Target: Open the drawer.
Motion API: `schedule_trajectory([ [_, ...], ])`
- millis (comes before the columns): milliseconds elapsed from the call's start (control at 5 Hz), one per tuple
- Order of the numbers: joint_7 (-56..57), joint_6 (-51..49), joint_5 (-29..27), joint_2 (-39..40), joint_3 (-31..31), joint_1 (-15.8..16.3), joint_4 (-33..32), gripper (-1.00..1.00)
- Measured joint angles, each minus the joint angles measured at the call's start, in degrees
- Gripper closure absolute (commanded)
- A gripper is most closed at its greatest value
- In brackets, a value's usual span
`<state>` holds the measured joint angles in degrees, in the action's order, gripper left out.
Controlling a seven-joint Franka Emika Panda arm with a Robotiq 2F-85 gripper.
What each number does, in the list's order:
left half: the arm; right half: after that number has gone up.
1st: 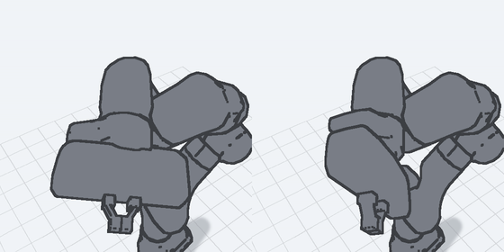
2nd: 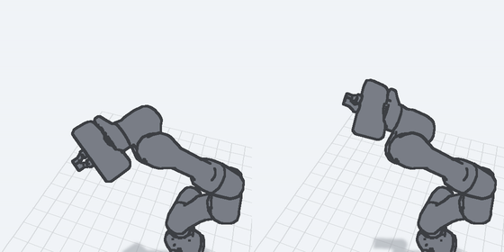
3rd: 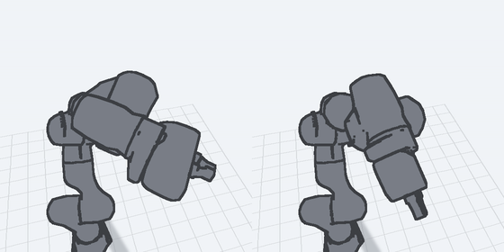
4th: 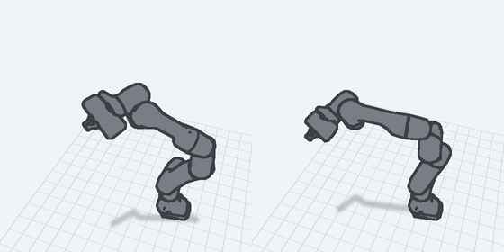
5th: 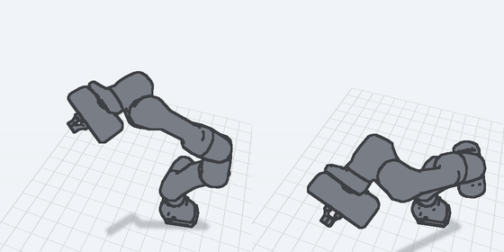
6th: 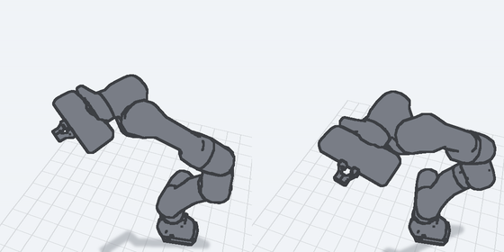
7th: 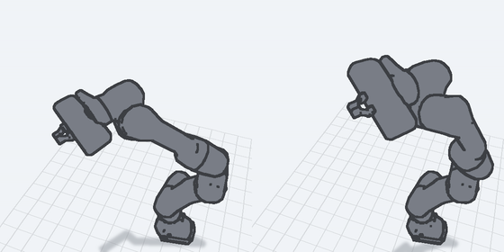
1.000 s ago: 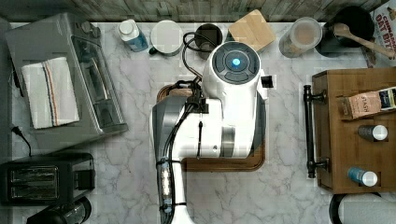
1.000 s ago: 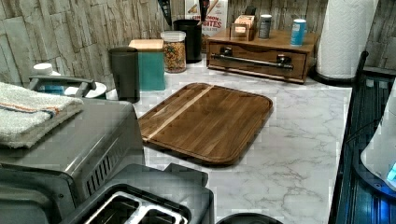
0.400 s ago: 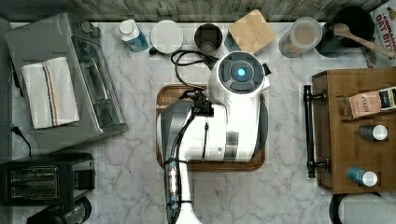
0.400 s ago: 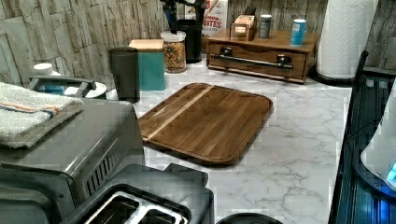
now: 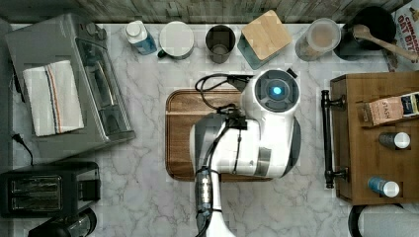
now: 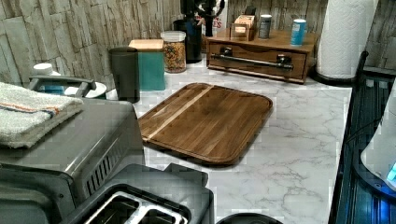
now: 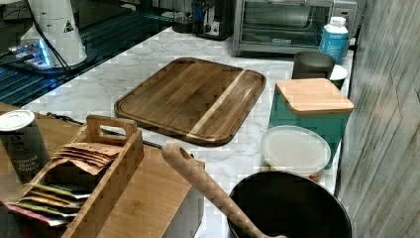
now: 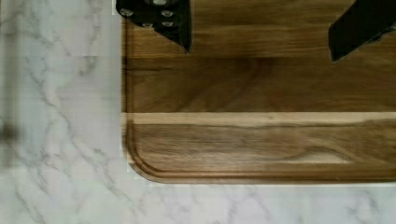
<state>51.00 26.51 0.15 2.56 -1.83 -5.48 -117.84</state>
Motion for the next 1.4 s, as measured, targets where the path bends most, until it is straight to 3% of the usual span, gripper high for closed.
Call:
schedule_trajectory([
  [400,1.04,15.40,9.76,0.05,-3.88,-3.26,-4.81,-1.00],
  [1400,17.43,23.01,9.58,3.17,-9.04,-8.71,-5.37,-1.00],
])
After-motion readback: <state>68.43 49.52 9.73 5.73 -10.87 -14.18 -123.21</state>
